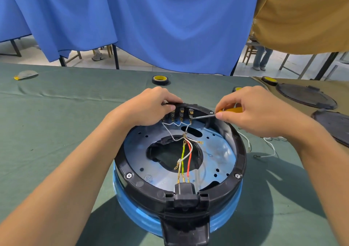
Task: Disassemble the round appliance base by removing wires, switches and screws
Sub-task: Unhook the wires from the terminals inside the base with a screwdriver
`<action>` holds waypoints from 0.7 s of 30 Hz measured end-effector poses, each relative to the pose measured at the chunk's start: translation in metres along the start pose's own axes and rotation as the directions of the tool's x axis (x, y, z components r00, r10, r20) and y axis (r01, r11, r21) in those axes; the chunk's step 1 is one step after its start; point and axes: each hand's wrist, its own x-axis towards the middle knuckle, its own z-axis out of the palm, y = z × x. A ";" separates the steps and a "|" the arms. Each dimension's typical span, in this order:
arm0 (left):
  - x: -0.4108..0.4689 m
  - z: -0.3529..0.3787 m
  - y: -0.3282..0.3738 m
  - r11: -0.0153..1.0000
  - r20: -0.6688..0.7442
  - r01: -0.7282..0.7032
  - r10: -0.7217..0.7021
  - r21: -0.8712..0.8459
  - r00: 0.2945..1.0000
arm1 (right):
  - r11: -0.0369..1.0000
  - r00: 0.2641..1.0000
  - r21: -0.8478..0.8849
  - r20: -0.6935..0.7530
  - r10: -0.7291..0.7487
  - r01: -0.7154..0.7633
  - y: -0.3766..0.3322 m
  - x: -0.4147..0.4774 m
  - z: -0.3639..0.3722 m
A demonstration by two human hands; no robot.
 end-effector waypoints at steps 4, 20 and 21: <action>0.001 0.001 -0.001 0.999 0.014 -0.024 0.023 0.026 1.000 | 0.999 1.000 -0.036 -0.021 -0.018 0.017 0.002 0.001 0.005; 0.008 0.002 -0.005 1.000 0.185 -0.011 0.013 -0.013 0.983 | 0.990 0.988 -0.129 0.153 -0.038 0.058 0.008 0.025 -0.008; 0.008 0.001 -0.005 1.000 0.186 -0.014 0.017 -0.014 0.982 | 0.988 0.983 -0.143 0.176 -0.041 0.067 0.007 0.030 -0.012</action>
